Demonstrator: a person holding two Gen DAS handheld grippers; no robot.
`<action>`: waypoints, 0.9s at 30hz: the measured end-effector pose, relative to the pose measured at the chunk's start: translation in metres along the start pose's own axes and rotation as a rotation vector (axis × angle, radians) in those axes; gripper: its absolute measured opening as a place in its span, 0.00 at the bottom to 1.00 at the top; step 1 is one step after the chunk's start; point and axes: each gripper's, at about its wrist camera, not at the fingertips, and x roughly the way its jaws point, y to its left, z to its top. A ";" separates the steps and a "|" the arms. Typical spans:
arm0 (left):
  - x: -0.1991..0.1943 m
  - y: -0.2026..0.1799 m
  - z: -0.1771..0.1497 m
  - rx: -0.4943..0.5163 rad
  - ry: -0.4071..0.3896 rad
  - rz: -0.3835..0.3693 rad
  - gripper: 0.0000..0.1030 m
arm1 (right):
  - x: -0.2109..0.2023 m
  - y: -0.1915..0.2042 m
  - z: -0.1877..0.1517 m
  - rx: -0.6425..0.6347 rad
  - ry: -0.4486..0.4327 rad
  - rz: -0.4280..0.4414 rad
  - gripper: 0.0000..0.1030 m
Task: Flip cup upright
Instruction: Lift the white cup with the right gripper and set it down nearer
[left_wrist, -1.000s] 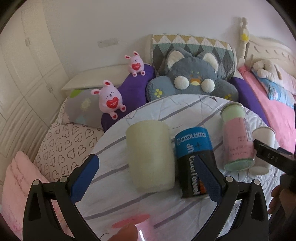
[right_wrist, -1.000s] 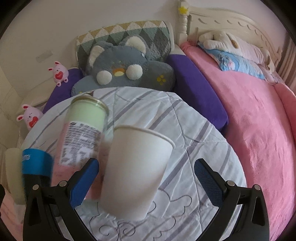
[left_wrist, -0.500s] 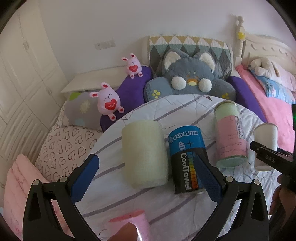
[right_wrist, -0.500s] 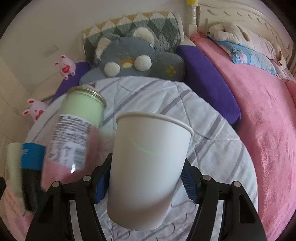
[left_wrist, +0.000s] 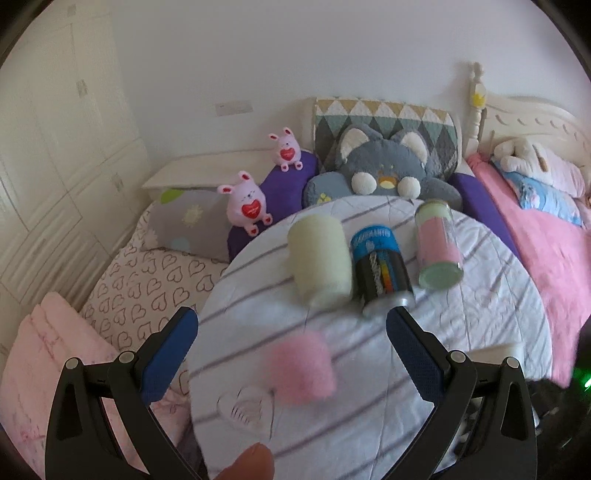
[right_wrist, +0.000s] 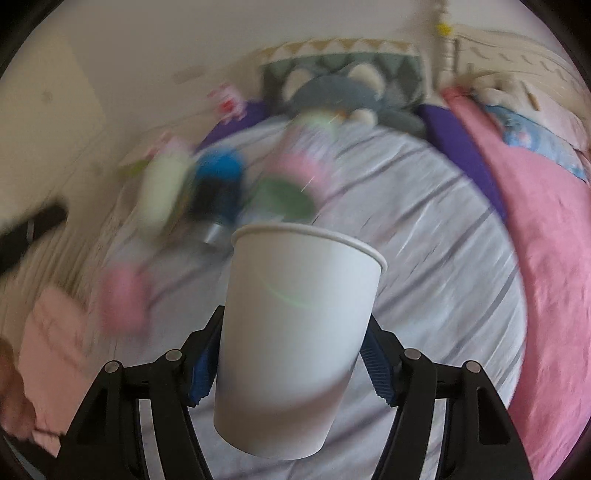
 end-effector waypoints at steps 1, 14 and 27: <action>-0.005 0.002 -0.008 0.000 0.002 0.000 1.00 | 0.003 0.007 -0.011 -0.010 0.012 0.008 0.66; -0.048 0.033 -0.076 -0.037 0.022 0.051 1.00 | 0.023 0.043 -0.064 -0.070 0.018 -0.019 0.82; -0.113 0.024 -0.114 -0.050 -0.065 0.021 1.00 | -0.088 0.019 -0.102 -0.033 -0.233 -0.032 0.83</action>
